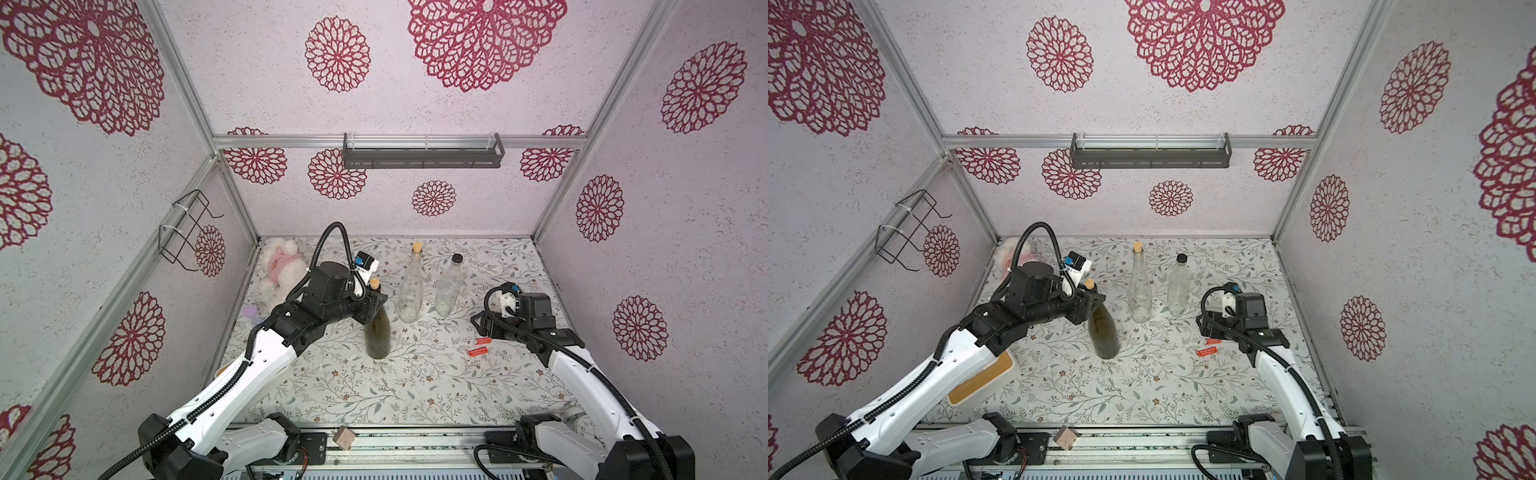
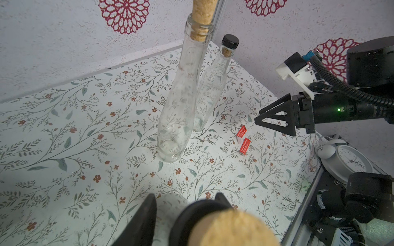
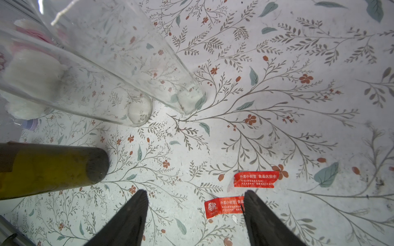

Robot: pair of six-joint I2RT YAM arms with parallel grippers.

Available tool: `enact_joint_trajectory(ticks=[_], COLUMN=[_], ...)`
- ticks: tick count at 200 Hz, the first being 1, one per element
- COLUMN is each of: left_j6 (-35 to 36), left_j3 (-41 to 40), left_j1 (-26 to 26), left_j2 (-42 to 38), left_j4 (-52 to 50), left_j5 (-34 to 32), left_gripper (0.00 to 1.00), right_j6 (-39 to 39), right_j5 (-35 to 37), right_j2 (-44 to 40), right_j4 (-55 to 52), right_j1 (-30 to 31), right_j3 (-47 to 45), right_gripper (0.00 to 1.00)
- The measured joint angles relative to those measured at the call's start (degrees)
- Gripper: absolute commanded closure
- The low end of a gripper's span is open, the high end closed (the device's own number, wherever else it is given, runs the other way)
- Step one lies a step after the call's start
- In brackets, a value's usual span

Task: Remove the label from the bottle
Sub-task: Adjust the bottle at the center of the board.

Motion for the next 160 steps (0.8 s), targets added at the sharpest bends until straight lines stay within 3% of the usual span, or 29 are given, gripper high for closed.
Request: enact_joint_trajectory(ticks=[103,160], left_j6=[0.42,-4.0], left_j3=[0.0,2.23], left_j1=[0.26,-0.59], left_j2=[0.63,0.24], left_j4=[1.16,-3.93], left_j5=[-2.86,-11.72], left_gripper=[0.82,0.86], right_j6=[-0.04,0.0], right_j5=[0.02,-0.09], right_j2=[-1.18,-1.53], right_j4=[-0.13,-0.52], right_j1=[0.0,0.37], right_j3=[0.0,0.26], right_gripper=[0.26,0.26])
